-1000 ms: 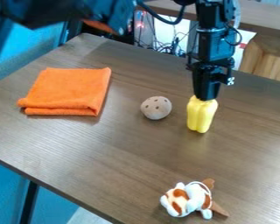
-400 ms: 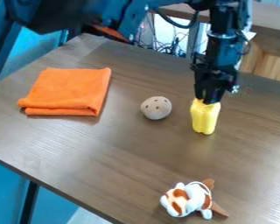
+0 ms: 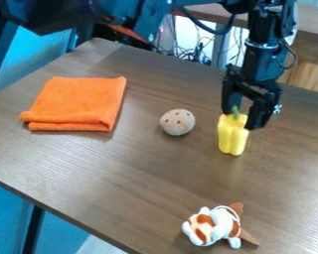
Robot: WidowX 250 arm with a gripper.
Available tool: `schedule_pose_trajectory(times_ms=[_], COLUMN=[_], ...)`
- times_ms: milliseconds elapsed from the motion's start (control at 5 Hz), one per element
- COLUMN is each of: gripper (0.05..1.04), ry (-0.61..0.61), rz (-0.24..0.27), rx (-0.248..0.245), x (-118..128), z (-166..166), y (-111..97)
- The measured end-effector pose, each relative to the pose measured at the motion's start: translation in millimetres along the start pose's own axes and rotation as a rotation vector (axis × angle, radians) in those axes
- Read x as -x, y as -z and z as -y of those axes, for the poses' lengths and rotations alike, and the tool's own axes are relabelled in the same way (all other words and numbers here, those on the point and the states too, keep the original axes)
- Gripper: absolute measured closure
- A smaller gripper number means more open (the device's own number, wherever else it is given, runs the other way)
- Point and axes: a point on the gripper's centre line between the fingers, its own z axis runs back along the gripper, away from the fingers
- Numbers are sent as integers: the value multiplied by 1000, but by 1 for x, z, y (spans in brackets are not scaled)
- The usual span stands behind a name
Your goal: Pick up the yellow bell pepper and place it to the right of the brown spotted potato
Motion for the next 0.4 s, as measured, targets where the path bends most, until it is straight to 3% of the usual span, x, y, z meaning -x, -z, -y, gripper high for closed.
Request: schedule_pose_trajectory(times_ms=[200, 400], gripper=[73, 74], ry=[-15, -46], rz=[27, 66], rx=[-8, -63], x=[9, 34], z=[0, 2], y=[-8, -19])
